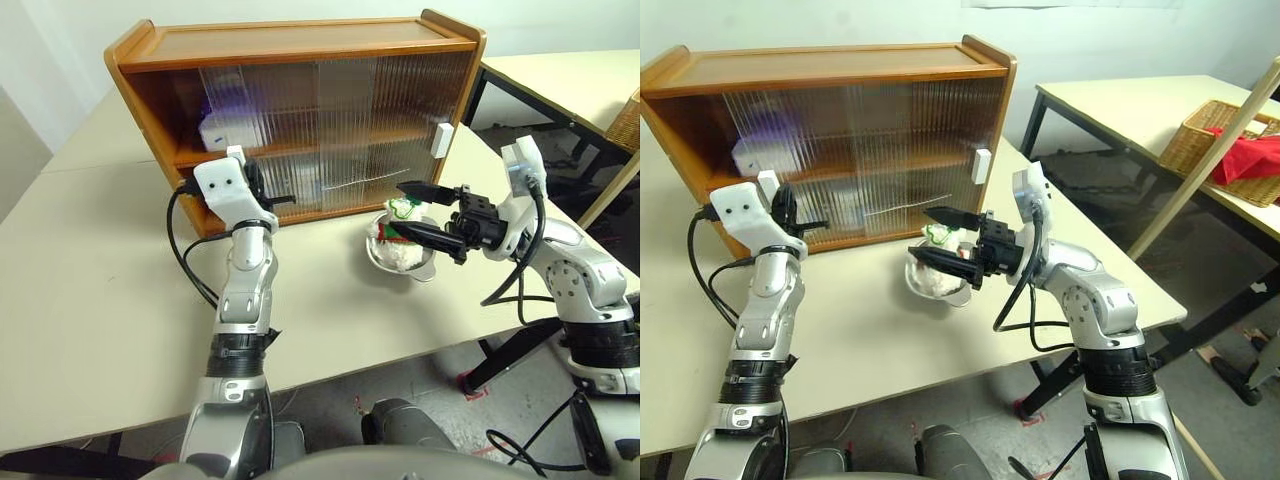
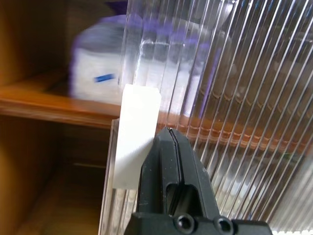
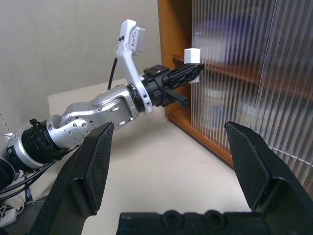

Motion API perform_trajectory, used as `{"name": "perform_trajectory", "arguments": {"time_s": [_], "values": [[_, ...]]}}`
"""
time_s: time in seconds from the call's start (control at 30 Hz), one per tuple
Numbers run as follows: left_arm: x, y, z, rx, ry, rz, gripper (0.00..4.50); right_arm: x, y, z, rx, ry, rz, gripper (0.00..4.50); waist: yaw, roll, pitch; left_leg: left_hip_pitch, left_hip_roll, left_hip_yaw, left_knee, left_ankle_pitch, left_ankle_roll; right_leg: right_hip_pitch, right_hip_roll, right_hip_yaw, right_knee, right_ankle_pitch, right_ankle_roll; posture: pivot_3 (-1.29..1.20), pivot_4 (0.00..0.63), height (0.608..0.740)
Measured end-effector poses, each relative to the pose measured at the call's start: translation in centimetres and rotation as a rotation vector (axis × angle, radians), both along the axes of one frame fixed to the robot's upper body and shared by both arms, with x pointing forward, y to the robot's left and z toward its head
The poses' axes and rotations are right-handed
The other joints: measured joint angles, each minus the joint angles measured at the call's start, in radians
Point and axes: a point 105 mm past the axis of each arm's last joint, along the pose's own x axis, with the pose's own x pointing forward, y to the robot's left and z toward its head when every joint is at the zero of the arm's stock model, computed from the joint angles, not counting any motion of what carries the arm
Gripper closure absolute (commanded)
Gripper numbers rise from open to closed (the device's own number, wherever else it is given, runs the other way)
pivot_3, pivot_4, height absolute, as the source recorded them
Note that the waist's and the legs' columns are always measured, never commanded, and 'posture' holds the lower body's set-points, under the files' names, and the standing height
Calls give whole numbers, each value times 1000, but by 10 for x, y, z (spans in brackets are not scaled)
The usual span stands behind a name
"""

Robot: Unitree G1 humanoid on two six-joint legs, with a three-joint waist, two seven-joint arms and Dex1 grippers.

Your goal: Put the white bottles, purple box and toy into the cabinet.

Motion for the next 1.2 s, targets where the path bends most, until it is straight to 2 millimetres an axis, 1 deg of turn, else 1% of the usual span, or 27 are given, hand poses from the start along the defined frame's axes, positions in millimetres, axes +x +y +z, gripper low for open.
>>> {"name": "perform_trajectory", "arguments": {"time_s": [0.27, 0.57, 0.87, 0.97, 1.0, 1.03, 1.1, 1.13, 1.17, 1.2], "values": [[-5, 23, -3, 18, 16, 57, 4462, 0, 1, -1, 11, 5, 5, 0, 7, 0, 0, 0, 0, 0, 0, 0, 0, 0, 0, 0, 0, 0, 0, -97, 0, 740], [-11, 61, 1, 36, 10, 161, 4462, 1, 2, -1, 12, 5, 14, 0, 14, 0, 0, 0, 0, 0, -1, 0, 0, 0, 0, 0, 0, 0, -1, -81, 0, 740], [-11, 62, -1, 22, 9, 161, 4462, 1, 2, -2, 6, 7, 22, 0, 15, 0, 0, 3, 0, 0, -2, 0, -1, 0, 0, 0, 0, 1, -2, -82, 0, 740], [-7, 53, -4, -17, 5, 88, 4462, 1, 2, -3, 5, 7, 23, 0, 20, 0, 0, 3, 0, 0, -2, 0, -1, 1, 0, 0, 0, 1, -2, -84, 0, 740], [-5, 46, -5, -26, 4, 36, 4462, 1, 2, -3, 5, 5, 24, 0, 23, 0, 0, 3, 0, 0, -2, 0, -1, 1, 0, 0, 0, 1, -2, -84, 0, 740], [-4, 39, -4, -27, -1, -19, 4462, 1, 2, -3, 5, 4, 24, 0, 26, -1, 0, 3, 0, 0, -2, 0, -1, 1, 0, 0, 0, 1, -2, -84, 0, 740], [0, 12, -3, -34, -10, -178, 4462, 2, 1, -3, 5, 6, 23, 0, 34, -1, 0, 2, 0, 0, -1, -1, -2, 2, 0, 0, 0, 1, -2, -87, 0, 740], [0, -5, -3, -37, -15, -271, 4085, 2, 2, -3, 5, 7, 23, 0, 39, -1, 0, 2, 0, 0, -1, -1, -2, 1, 0, 0, 0, 1, -2, -88, 0, 740], [-1, -17, -1, -23, -21, -343, 3901, 2, 2, -3, 5, 7, 23, 0, 41, -1, 0, 1, 0, 0, 0, -1, -2, 1, 0, 0, 0, 1, -2, -89, 0, 740], [-3, -29, 1, -8, -27, -410, 3583, 2, 2, -3, 5, 6, 23, 0, 41, -1, 0, 1, 0, 0, 0, -2, -3, 1, 0, 0, 0, 1, -2, -88, 0, 740]]}}
